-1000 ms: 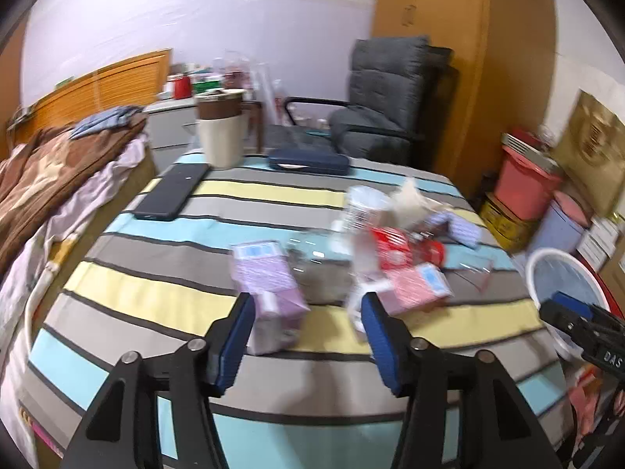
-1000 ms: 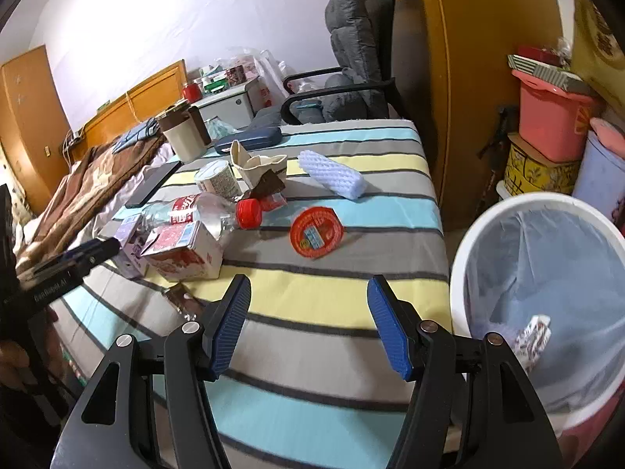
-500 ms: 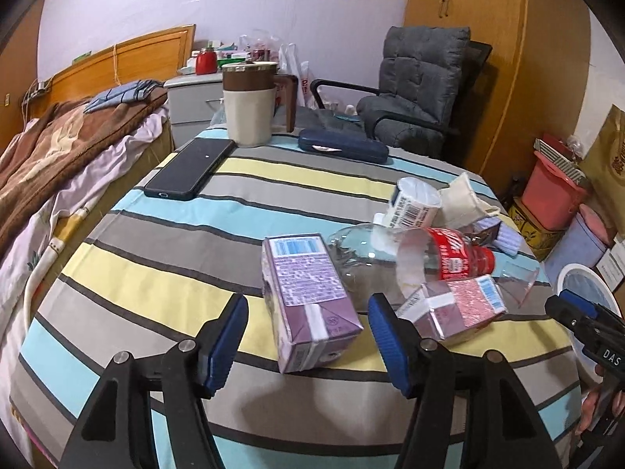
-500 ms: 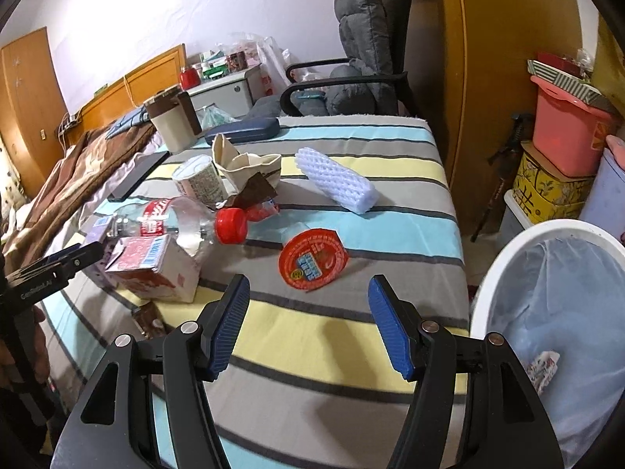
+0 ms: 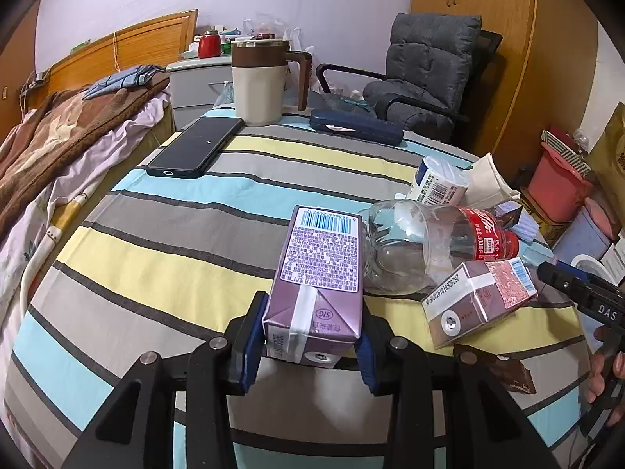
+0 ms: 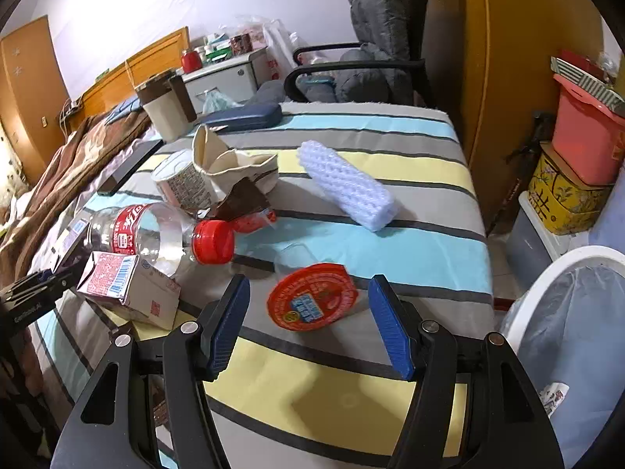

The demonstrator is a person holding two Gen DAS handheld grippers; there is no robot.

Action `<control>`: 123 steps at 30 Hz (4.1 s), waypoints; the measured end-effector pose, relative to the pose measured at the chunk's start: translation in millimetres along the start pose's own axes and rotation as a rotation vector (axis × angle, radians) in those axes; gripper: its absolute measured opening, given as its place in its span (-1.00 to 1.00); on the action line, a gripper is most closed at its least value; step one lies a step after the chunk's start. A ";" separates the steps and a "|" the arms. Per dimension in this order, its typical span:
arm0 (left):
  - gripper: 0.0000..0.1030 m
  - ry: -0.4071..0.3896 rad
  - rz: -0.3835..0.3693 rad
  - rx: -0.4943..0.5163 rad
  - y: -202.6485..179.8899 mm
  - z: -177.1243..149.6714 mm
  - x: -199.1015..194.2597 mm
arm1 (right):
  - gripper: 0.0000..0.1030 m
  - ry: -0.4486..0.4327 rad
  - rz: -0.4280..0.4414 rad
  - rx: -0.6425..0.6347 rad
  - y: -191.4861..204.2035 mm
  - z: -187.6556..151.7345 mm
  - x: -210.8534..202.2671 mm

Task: Collect trash
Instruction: 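Grasp the purple milk carton with the left tool while the right tool grasps the clear plastic cup, then carry the carton and plastic cup to the bin and open both tools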

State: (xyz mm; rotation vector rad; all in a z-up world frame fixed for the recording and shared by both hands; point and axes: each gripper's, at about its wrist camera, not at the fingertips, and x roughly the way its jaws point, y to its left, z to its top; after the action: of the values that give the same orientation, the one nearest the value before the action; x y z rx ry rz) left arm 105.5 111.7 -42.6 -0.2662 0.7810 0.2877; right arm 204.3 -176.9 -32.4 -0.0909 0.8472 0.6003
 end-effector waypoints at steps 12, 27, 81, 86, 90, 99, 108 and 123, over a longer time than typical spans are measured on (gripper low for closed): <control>-0.28 -0.039 -0.009 0.013 -0.1 -6.9 -25.9 | -0.17 -0.030 0.010 0.040 6.3 -9.0 -18.6; -0.29 -0.100 -0.066 0.052 -14.8 -18.7 -73.0 | -0.74 -0.081 0.005 0.076 17.3 -26.1 -52.4; -0.29 -0.068 -0.261 0.227 -109.2 -27.8 -79.6 | -0.35 -0.124 0.006 0.130 20.1 -39.0 -80.7; -0.29 -0.060 -0.284 0.256 -123.2 -27.1 -75.0 | -0.35 -0.132 -0.014 0.144 11.9 -41.6 -85.9; -0.29 -0.053 -0.301 0.278 -134.3 -26.2 -71.3 | -0.35 -0.139 -0.034 0.157 4.8 -44.4 -91.2; -0.29 -0.041 -0.345 0.343 -168.7 -24.4 -64.8 | -0.35 -0.149 -0.098 0.210 -22.4 -52.7 -103.1; -0.28 -0.016 -0.421 0.410 -209.4 -21.3 -58.0 | -0.35 -0.168 -0.169 0.269 -51.8 -61.8 -119.3; -0.28 0.013 -0.552 0.508 -285.8 -18.2 -40.8 | -0.35 -0.153 -0.287 0.353 -95.6 -76.6 -131.9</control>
State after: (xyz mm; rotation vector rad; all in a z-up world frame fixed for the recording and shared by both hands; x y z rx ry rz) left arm 166.1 -165.9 11.1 0.0038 0.7369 -0.4316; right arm 136.4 -340.9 -2.7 0.1509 0.7630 0.1803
